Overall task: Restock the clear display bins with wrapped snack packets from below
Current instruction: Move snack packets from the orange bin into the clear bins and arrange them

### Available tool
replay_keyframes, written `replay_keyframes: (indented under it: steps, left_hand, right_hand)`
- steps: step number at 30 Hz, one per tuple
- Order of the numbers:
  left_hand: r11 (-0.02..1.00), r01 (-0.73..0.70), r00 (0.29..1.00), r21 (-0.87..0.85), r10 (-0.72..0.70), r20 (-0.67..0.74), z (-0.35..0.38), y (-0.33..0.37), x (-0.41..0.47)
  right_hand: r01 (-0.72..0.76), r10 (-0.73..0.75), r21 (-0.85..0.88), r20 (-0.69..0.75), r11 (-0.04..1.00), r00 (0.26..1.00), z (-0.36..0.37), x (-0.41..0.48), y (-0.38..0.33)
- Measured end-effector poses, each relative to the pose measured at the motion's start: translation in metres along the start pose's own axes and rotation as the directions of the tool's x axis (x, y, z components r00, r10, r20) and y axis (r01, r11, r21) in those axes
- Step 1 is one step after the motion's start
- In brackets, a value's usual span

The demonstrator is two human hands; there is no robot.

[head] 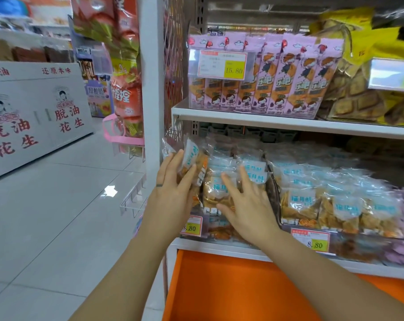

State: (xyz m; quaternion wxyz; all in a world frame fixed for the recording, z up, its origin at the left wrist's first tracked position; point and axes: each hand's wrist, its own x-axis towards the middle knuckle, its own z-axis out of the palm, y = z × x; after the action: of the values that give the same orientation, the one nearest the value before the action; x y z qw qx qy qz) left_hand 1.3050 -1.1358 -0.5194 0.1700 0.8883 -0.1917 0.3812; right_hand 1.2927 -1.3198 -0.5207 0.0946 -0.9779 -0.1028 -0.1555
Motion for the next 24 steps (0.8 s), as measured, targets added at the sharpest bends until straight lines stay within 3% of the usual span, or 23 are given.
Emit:
replay_keyframes:
  steps: [5, 13, 20, 24]
  left_hand:
    - [1.0, 0.012, 0.998, -0.011, -0.012, -0.054, 0.002, 0.0, -0.001]
    - [0.996, -0.019, 0.954, -0.082, -0.007, -0.3, -0.01, 0.004, 0.007]
    - [0.992, -0.013, 0.959, -0.129, -0.024, -0.284, -0.01, 0.011, -0.004]
    - [0.98, -0.096, 0.966, -0.174, 0.05, -0.253, -0.011, 0.016, -0.007]
  right_hand:
    - [0.02, -0.024, 0.181, 0.015, 0.983, 1.0, -0.008, -0.007, 0.004]
    - [0.017, -0.019, 0.237, 0.003, 0.971, 1.0, 0.001, -0.003, -0.009]
    - [-0.015, 0.016, 0.14, -0.012, 0.99, 1.0, -0.004, 0.004, -0.003]
    - [0.029, 0.019, 0.318, -0.148, 0.948, 0.989, -0.027, -0.005, 0.003]
